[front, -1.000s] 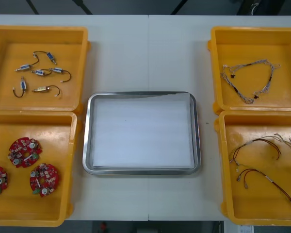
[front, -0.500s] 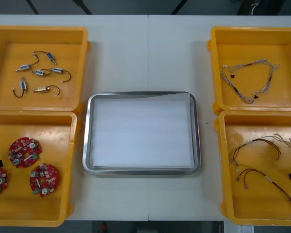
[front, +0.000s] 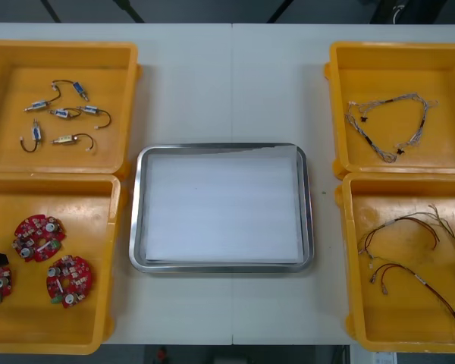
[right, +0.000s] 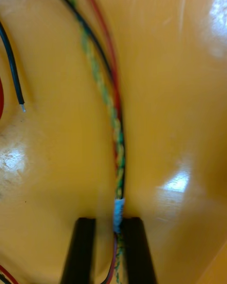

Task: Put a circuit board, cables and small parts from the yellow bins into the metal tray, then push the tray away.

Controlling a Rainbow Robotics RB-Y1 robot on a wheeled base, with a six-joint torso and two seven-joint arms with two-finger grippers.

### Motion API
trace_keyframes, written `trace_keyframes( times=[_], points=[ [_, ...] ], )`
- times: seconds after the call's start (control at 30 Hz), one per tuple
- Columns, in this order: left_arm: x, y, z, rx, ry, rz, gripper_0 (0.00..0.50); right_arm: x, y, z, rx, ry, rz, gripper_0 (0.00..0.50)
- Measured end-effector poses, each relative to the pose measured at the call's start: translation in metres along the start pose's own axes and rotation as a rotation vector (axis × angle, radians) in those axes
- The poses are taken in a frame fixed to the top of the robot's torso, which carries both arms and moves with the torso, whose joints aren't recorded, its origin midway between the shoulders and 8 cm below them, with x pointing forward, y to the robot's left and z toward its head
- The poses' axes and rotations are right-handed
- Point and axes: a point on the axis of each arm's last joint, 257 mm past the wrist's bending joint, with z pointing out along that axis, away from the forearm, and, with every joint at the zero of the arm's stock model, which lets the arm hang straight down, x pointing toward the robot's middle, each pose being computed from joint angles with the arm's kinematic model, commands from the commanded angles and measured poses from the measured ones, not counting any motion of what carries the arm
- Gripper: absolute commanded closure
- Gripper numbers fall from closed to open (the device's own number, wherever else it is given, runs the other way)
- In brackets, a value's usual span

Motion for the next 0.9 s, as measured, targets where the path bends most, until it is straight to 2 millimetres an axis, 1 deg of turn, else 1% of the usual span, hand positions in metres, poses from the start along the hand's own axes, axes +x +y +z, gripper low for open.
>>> trace_keyframes(
  times=[0.2, 0.33, 0.47, 0.6, 0.8, 0.9],
  points=[
    [0.010, -0.001, 0.010, 0.004, 0.005, -0.017, 0.000, 0.000, -0.003, 0.000, 0.014, 0.001, -0.006, 0.500],
    [0.011, 0.004, 0.012, -0.012, -0.001, -0.003, 0.000, -0.001, -0.003, -0.001, 0.020, 0.002, -0.014, 0.500],
    [0.014, 0.006, 0.015, -0.021, 0.000, 0.009, 0.000, -0.001, 0.003, -0.008, 0.019, 0.025, -0.042, 0.500],
    [0.017, 0.008, 0.019, -0.029, -0.011, 0.035, 0.000, -0.005, 0.013, -0.026, 0.015, 0.049, -0.083, 0.500],
    [0.030, 0.009, 0.027, -0.034, 0.006, 0.058, 0.000, -0.018, 0.017, -0.063, 0.033, 0.036, -0.126, 0.500],
    [0.031, 0.010, 0.027, -0.035, 0.008, 0.058, 0.000, -0.023, 0.020, -0.079, 0.040, 0.030, -0.145, 0.500]
  ],
)
